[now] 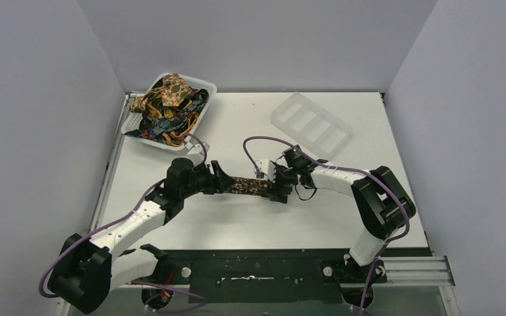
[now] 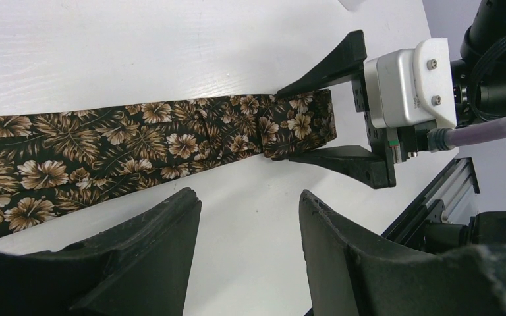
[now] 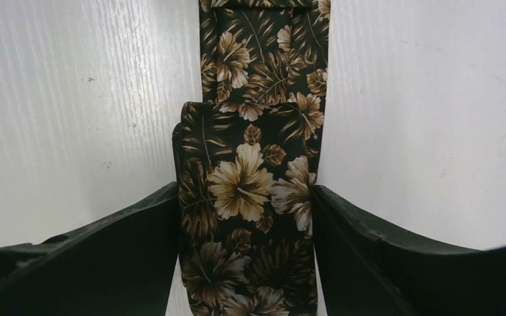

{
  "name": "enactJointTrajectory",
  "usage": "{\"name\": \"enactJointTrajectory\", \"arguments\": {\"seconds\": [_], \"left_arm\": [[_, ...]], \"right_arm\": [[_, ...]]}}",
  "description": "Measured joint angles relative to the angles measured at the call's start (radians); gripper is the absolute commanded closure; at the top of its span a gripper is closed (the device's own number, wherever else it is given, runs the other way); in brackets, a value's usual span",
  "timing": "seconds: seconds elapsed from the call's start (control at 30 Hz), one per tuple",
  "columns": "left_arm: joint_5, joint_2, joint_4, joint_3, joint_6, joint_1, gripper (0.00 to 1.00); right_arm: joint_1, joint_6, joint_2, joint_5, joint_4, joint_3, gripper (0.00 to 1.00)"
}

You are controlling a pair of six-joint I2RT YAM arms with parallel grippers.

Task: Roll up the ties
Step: Roll the tie at the center of the board.

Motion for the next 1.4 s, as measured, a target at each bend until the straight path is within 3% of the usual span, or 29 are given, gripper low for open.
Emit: {"name": "enactJointTrajectory", "arguments": {"seconds": [0.13, 0.23, 0.37, 0.5, 0.73, 0.8, 1.17, 1.3, 1.4], "left_arm": [[0.000, 0.000, 0.000, 0.000, 0.000, 0.000, 0.45], [0.000, 0.000, 0.001, -0.002, 0.000, 0.000, 0.45], [0.001, 0.007, 0.001, -0.003, 0.000, 0.000, 0.45], [0.001, 0.008, 0.002, -0.003, 0.000, 0.000, 0.46], [0.008, 0.009, 0.002, -0.003, 0.000, 0.000, 0.45], [0.018, 0.014, 0.008, -0.003, 0.000, 0.000, 0.45], [0.073, 0.076, 0.049, -0.003, 0.000, 0.000, 0.42], [0.093, 0.102, 0.087, -0.003, -0.001, -0.003, 0.42], [0.100, 0.139, 0.119, -0.003, -0.004, -0.017, 0.41]], "right_arm": [[0.000, -0.005, 0.000, -0.009, -0.027, -0.002, 0.51], [0.000, -0.004, -0.006, -0.024, -0.032, -0.014, 0.57], [0.000, -0.004, -0.012, -0.030, -0.044, -0.021, 0.56], [0.000, -0.004, -0.012, -0.030, -0.047, -0.021, 0.48], [0.000, -0.006, -0.009, -0.023, -0.081, -0.003, 0.16], [0.000, 0.005, -0.011, -0.007, -0.085, 0.001, 0.01], [-0.048, 0.187, -0.243, 0.038, -0.014, -0.029, 0.00], [-0.092, 0.412, -0.378, 0.118, 0.095, -0.106, 0.00], [-0.118, 0.752, -0.478, 0.307, 0.119, -0.145, 0.00]]}}
